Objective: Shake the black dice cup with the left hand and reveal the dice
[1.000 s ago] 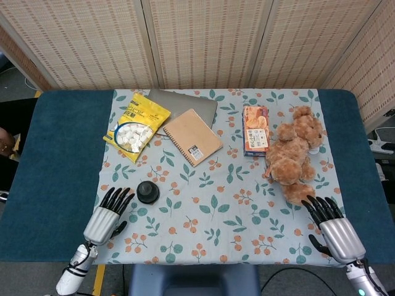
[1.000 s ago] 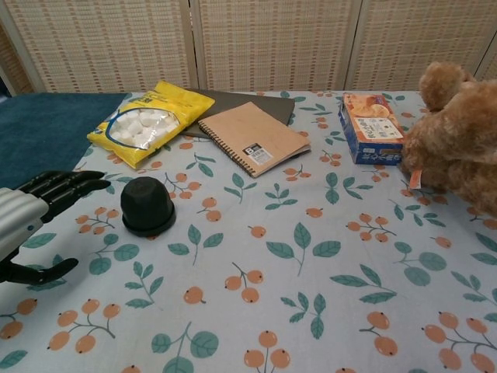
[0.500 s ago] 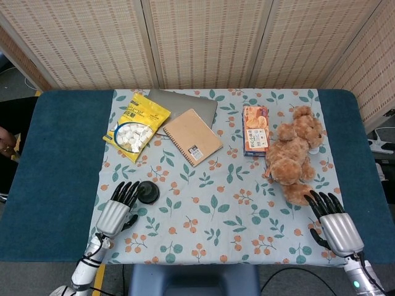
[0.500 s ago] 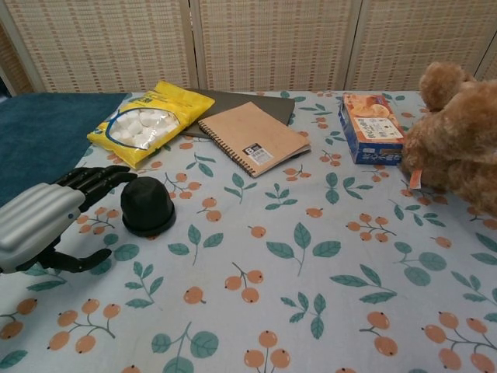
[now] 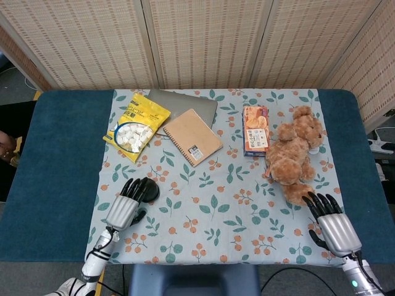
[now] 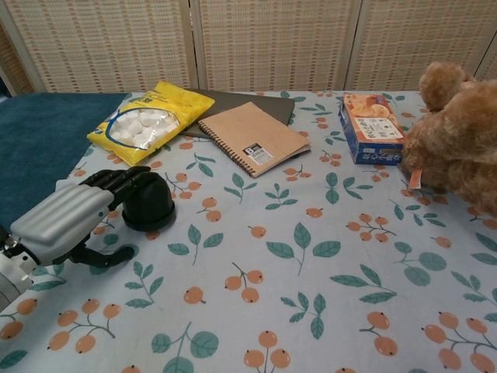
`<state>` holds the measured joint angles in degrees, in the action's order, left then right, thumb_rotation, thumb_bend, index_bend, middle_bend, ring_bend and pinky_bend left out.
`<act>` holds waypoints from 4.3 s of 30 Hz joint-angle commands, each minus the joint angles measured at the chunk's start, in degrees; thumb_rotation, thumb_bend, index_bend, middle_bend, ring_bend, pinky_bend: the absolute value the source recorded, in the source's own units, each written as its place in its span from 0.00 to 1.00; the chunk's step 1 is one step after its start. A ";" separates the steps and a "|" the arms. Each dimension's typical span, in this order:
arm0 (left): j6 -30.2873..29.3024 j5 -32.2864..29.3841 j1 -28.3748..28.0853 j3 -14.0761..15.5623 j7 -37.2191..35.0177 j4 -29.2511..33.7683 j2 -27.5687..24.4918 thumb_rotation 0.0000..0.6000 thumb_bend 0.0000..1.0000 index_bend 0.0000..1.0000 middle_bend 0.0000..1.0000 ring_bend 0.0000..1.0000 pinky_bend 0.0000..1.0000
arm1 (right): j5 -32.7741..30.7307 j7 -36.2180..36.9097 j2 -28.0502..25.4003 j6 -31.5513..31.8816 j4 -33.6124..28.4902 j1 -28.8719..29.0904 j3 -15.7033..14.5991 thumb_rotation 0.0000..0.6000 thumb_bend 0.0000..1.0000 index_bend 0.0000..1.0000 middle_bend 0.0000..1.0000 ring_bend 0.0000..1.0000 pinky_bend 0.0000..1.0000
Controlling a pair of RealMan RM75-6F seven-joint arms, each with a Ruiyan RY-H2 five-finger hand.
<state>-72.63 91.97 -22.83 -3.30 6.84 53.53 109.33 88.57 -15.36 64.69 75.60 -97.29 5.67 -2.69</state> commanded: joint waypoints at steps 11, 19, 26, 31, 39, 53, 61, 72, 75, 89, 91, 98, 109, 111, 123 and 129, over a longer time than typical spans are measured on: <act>-3.18 -0.57 -2.31 -1.69 -3.00 -6.99 3.98 1.00 0.31 0.04 0.03 0.01 0.12 | -0.94 -1.08 0.27 -0.69 -0.20 0.32 -0.08 1.00 0.27 0.00 0.00 0.00 0.00; -4.17 -0.83 -3.31 -1.40 -7.36 -15.90 8.24 1.00 0.31 0.22 0.23 0.14 0.18 | -0.94 -1.08 0.15 -0.41 -0.36 0.27 -0.19 1.00 0.27 0.00 0.00 0.00 0.00; -5.57 -0.46 -3.12 -0.29 -8.80 -15.57 7.58 1.00 0.31 0.18 0.20 0.11 0.16 | -1.00 -1.08 0.17 -0.27 -0.36 0.27 -0.22 1.00 0.27 0.00 0.00 0.00 0.00; -8.31 0.83 -2.33 0.93 -9.02 -7.99 3.12 1.00 0.31 0.08 0.14 0.04 0.14 | -0.65 -1.36 0.35 0.09 -0.37 0.16 -0.37 1.00 0.27 0.00 0.00 0.00 0.00; -7.01 0.25 -1.84 1.71 -5.05 5.30 -5.44 1.00 0.32 0.00 0.06 0.00 0.12 | -0.09 -1.94 0.65 0.25 -0.46 0.05 -0.77 1.00 0.27 0.00 0.00 0.00 0.00; -0.46 -2.21 -3.43 1.77 -2.43 8.18 -5.94 1.00 0.31 0.00 0.00 0.00 0.10 | -0.14 -1.54 0.50 0.03 -0.37 0.27 -0.72 1.00 0.27 0.00 0.00 0.00 0.00; 1.97 -2.63 -4.65 1.81 -2.13 5.85 -3.58 1.00 0.31 0.00 0.00 0.00 0.11 | -0.11 -1.15 0.28 0.22 -0.46 0.24 -0.71 1.00 0.27 0.00 0.00 0.00 0.00; 4.34 -4.38 -5.97 0.66 -1.07 -1.10 0.12 1.00 0.32 0.00 0.00 0.00 0.12 | -0.25 -0.88 0.08 -0.21 -0.49 0.44 -0.78 1.00 0.27 0.00 0.00 0.00 0.00; 4.93 -4.81 -6.13 0.56 -1.56 -2.69 0.94 1.00 0.32 0.02 0.00 0.00 0.13 | -0.33 -0.96 0.12 -0.27 -0.48 0.47 -0.77 1.00 0.27 0.00 0.00 0.00 0.00; 3.03 -4.25 -6.62 0.45 -3.13 -8.91 4.16 1.00 0.37 0.19 0.25 0.19 0.22 | -0.44 -1.03 0.06 -0.69 -0.55 0.63 -0.93 1.00 0.27 0.00 0.00 0.00 0.00; 1.62 -3.87 -6.38 0.44 -4.72 -9.04 4.33 1.00 0.44 0.24 0.31 0.24 0.26 | -0.43 -1.05 0.06 -0.79 -0.58 0.66 -0.99 1.00 0.27 0.00 0.00 0.00 0.00; -4.10 -2.47 -5.79 -0.14 -9.96 -11.16 5.07 1.00 0.68 0.39 0.45 0.37 0.41 | -0.22 -1.18 0.07 -1.03 -0.67 0.73 -1.24 1.00 0.27 0.00 0.00 0.00 0.00; -1.53 -10.44 -4.12 -6.97 -38.99 5.75 -2.90 1.00 0.72 0.43 0.48 0.40 0.46 | -0.42 -1.76 0.27 -1.37 -0.79 0.84 -1.33 1.00 0.27 0.00 0.00 0.00 0.00; 5.09 -14.31 -4.23 -8.77 -47.01 14.48 -8.69 1.00 0.72 0.42 0.48 0.40 0.46 | -0.33 -1.74 0.27 -1.45 -0.80 0.87 -1.40 1.00 0.27 0.00 0.00 0.00 0.00; 34.66 -19.48 -5.86 -15.20 -93.12 33.49 -29.88 1.00 0.72 0.41 0.46 0.38 0.43 | -0.44 -2.12 0.39 -1.64 -0.88 0.91 -1.53 1.00 0.27 0.00 0.00 0.00 0.00; 31.01 -11.23 -5.85 -12.92 -93.24 29.68 -28.85 1.00 0.72 0.40 0.46 0.37 0.42 | -0.46 -2.05 0.36 -1.57 -0.87 0.91 -1.51 1.00 0.27 0.00 0.00 0.00 0.00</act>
<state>-42.58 76.81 -28.35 -16.09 -87.33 83.27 82.55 88.10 -17.42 65.06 74.04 -98.16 6.58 -4.19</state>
